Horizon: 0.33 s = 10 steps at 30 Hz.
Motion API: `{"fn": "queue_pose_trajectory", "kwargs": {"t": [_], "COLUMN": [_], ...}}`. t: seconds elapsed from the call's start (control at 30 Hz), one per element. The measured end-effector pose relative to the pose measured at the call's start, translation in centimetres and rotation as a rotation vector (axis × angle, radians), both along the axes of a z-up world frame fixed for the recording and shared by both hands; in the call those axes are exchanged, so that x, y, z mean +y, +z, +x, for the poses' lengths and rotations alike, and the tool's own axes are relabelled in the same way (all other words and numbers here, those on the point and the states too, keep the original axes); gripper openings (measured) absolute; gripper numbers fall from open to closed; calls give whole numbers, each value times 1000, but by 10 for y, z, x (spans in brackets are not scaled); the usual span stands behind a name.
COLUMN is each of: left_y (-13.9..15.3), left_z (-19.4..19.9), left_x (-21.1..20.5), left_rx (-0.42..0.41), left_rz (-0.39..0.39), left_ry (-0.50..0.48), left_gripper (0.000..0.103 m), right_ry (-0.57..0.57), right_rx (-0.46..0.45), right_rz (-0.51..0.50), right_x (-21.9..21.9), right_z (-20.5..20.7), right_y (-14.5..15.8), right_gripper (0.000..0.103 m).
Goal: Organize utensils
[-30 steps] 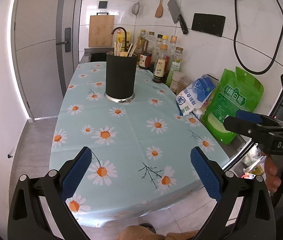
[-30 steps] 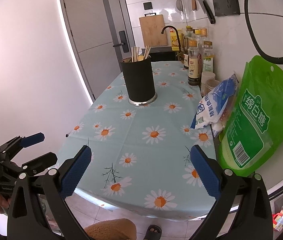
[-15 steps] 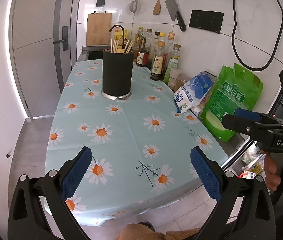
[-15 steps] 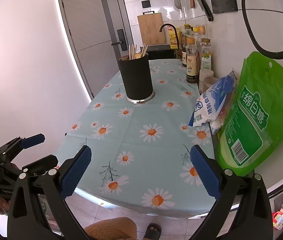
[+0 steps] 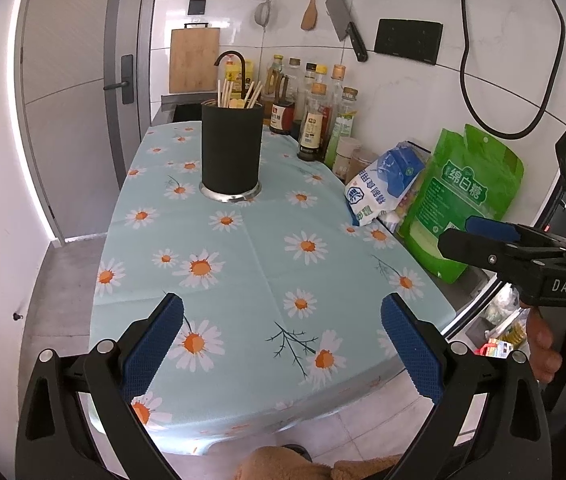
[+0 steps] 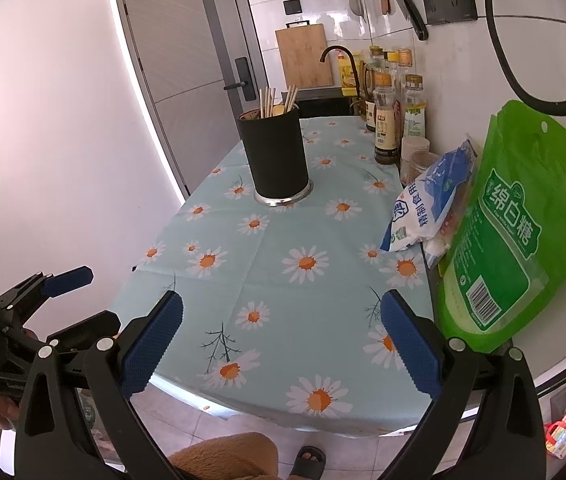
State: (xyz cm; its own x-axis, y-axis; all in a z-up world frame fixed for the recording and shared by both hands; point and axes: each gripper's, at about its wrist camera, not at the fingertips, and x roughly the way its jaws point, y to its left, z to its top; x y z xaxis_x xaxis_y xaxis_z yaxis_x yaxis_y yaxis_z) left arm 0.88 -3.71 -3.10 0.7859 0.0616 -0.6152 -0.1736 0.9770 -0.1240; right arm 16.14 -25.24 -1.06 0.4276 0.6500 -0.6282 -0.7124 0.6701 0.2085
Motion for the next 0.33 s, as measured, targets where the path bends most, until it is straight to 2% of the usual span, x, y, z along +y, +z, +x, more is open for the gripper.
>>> {"fn": "queue_pose_trajectory", "kwargs": {"t": [0.33], "left_y": [2], "left_z": [1], "left_x": [-2], "left_rx": [2], "left_rz": [-6], "left_ry": [-5], "left_gripper": [96], "right_ry": [5], "right_rx": [0], "right_rz": [0], "right_x": [2], "right_z": [1], "right_y": [-3], "right_gripper": [98]}}
